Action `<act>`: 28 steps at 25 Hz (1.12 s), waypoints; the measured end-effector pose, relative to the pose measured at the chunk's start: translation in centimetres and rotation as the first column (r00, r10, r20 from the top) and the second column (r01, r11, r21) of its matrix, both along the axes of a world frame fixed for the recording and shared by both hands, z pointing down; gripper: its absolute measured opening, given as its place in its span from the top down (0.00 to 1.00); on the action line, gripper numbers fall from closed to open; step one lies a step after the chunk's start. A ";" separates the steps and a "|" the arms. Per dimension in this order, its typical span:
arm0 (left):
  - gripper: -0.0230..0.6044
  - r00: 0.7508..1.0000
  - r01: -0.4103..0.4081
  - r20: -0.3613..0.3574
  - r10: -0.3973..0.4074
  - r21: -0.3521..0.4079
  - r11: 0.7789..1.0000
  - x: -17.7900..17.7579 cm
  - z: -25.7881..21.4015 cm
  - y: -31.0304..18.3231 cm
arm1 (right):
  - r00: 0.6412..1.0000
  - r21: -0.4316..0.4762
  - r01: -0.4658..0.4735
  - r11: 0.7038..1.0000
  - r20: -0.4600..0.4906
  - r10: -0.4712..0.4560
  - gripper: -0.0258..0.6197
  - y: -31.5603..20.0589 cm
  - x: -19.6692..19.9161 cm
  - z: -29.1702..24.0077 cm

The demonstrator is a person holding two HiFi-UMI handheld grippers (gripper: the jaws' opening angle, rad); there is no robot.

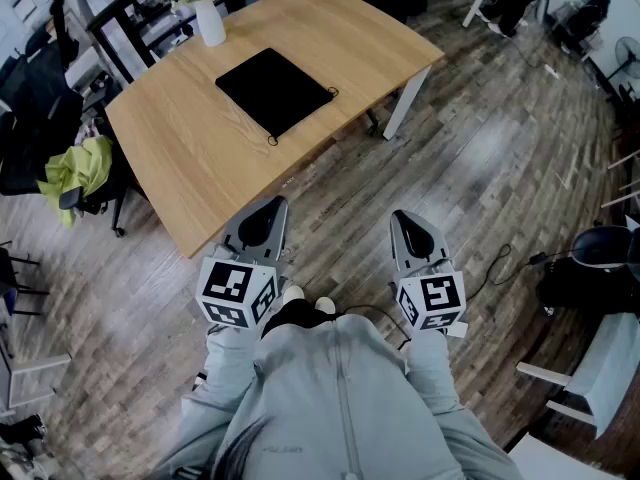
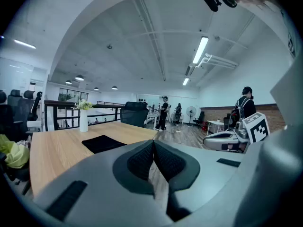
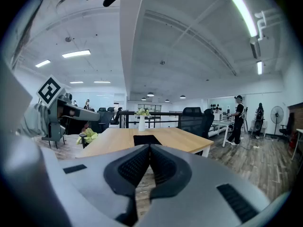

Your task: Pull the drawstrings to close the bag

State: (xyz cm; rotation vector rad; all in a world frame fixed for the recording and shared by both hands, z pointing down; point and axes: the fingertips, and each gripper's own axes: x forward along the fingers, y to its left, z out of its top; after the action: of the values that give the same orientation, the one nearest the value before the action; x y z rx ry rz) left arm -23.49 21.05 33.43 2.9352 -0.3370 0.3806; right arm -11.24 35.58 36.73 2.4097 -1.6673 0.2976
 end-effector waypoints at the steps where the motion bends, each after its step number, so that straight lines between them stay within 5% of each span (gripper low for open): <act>1: 0.92 1.000 0.004 0.002 -0.004 0.002 1.000 0.0 0.1 0.2 | 1.000 0.002 -0.001 1.000 0.008 0.001 0.92 0.3 0.2 0.1; 11: 0.92 0.999 0.043 0.027 -0.043 -0.003 0.999 2.0 1.4 -1.5 | 0.998 0.006 0.013 1.000 0.056 -0.014 0.92 -0.3 3.0 1.4; 28: 0.92 0.999 0.042 0.010 -0.042 -0.013 0.999 14.7 1.3 -17.6 | 0.998 -0.002 0.044 0.999 0.045 -0.044 0.92 -16.3 14.6 0.6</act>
State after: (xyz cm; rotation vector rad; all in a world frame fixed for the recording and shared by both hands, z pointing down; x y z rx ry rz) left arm -8.83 3.43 34.70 2.9086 -0.3955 0.3906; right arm 3.35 19.29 37.32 2.3769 -1.7352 0.3492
